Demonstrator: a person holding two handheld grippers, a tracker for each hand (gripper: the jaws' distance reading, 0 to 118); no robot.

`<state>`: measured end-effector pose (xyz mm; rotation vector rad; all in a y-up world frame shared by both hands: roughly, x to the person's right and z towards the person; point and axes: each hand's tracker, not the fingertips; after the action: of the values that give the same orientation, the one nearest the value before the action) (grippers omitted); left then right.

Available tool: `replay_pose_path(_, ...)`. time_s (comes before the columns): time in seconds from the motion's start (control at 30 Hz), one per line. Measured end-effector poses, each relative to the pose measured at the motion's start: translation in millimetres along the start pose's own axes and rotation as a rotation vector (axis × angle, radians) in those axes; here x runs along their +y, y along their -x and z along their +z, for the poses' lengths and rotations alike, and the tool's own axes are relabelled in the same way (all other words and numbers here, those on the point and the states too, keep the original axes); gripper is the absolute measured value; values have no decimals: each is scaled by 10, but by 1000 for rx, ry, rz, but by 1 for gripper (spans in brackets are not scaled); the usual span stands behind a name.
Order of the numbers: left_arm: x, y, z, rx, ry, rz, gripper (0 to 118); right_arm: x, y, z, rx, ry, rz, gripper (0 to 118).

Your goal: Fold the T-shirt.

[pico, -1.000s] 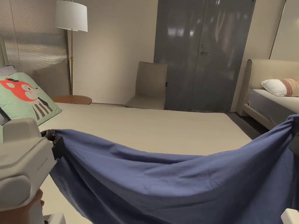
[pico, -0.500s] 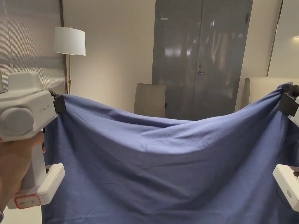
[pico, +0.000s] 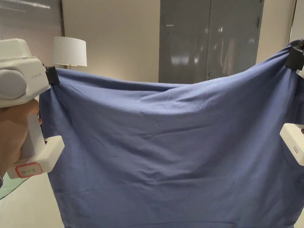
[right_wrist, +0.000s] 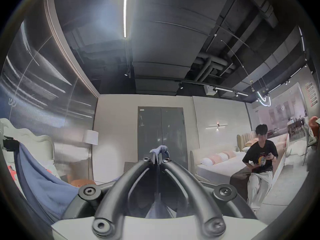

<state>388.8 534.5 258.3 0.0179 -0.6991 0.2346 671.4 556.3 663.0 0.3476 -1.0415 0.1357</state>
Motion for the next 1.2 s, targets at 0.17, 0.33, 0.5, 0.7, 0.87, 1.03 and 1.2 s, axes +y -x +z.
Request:
replay_pose_path(0.17,-9,-79,-388,9,-26,17,5,-114,55,-394,-16,-26,-3,3)
replay_pose_path(0.33,-222,-136,-630,14,-32,-3,5,-391,105,-598,-13,-23,40,3)
replay_pose_path(0.5,-592,-104,-775,12,31,16,5,-795,107,-648,-6,44,57,3)
replay_pose_path(0.7,-953,-12,-726,21,96,12,5,-1164,55,-539,0,129,62,3)
replay_pose_path(0.87,-1118,80,-523,22,135,3,5,-1260,54,-234,-2,179,64,3)
replay_pose_path(1.03,-1155,191,-148,16,171,-5,5,-1237,24,248,0,221,92,3)
replay_pose_path(1.2,-1194,344,432,18,220,-50,5,-1189,-95,904,12,276,92,3)
